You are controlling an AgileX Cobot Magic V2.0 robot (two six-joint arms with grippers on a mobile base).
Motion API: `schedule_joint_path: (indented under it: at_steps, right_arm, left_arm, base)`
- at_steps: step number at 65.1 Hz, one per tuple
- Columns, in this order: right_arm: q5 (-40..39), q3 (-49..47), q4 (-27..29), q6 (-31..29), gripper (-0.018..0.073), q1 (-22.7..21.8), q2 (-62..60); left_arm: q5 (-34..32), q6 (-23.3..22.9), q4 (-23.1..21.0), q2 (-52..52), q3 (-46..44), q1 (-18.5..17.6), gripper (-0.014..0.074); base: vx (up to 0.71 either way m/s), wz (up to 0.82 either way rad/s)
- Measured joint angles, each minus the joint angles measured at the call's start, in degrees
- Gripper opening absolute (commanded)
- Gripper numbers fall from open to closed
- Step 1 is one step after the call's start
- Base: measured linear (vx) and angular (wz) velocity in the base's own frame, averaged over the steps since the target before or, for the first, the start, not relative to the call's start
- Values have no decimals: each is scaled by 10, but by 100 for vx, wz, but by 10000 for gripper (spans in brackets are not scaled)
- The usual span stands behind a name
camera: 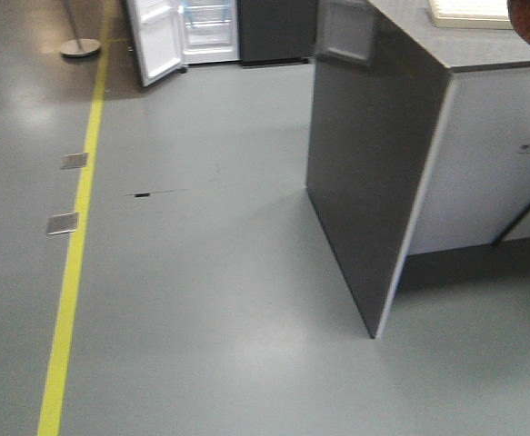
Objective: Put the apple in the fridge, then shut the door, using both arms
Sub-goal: 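Drive away from the counter holding the apple in the right gripper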
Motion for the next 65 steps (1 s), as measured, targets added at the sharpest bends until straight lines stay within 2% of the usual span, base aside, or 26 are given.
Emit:
schedule_joint_path:
  at_steps: [65]
  right_arm:
    - [0, 0, 1, 0, 104, 0, 0]
  left_arm:
    - [0, 0, 0, 0, 0, 0, -7]
  base:
    - [13, 45]
